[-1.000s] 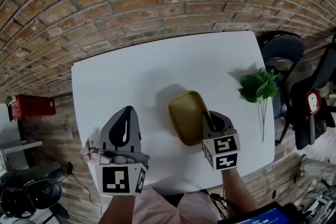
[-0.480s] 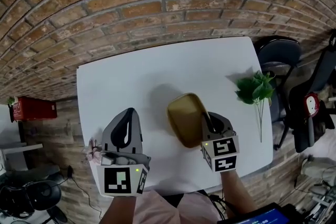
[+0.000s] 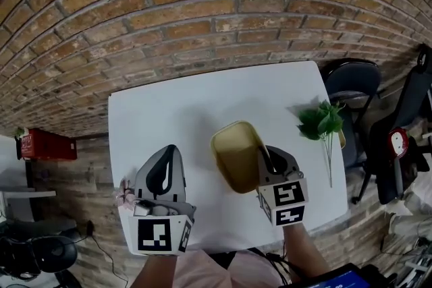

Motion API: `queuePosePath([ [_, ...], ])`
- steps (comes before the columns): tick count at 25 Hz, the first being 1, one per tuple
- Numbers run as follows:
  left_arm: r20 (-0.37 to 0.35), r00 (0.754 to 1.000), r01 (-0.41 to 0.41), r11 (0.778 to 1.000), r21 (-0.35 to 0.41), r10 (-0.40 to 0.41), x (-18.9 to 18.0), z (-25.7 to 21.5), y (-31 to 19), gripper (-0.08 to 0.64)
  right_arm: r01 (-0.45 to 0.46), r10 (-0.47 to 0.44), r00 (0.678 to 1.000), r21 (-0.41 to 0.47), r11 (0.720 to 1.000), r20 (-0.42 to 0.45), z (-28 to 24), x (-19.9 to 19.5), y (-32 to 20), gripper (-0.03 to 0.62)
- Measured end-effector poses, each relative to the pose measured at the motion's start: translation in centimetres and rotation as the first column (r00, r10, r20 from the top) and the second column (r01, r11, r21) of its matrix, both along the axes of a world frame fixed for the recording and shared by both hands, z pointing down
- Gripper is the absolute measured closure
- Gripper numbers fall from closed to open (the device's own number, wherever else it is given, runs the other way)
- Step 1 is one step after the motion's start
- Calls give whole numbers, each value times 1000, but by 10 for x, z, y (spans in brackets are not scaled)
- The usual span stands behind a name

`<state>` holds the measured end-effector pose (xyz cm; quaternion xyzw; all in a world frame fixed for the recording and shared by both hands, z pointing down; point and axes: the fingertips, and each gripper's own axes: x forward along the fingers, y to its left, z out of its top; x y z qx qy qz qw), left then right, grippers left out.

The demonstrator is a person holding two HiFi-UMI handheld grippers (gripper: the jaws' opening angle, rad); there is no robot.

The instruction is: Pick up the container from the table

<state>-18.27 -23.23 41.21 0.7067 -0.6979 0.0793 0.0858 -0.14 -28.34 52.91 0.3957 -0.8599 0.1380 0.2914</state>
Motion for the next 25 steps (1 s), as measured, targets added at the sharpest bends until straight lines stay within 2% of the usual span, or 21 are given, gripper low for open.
queuePosePath([
  [13, 28, 999, 27, 995, 92, -30, 6, -49, 26, 551, 19, -29, 997, 125, 992, 74, -72, -6, 7, 588],
  [25, 58, 996, 52, 979, 199, -65, 14, -100, 53, 551, 32, -73, 987, 274, 961, 141, -147, -6, 20, 588],
])
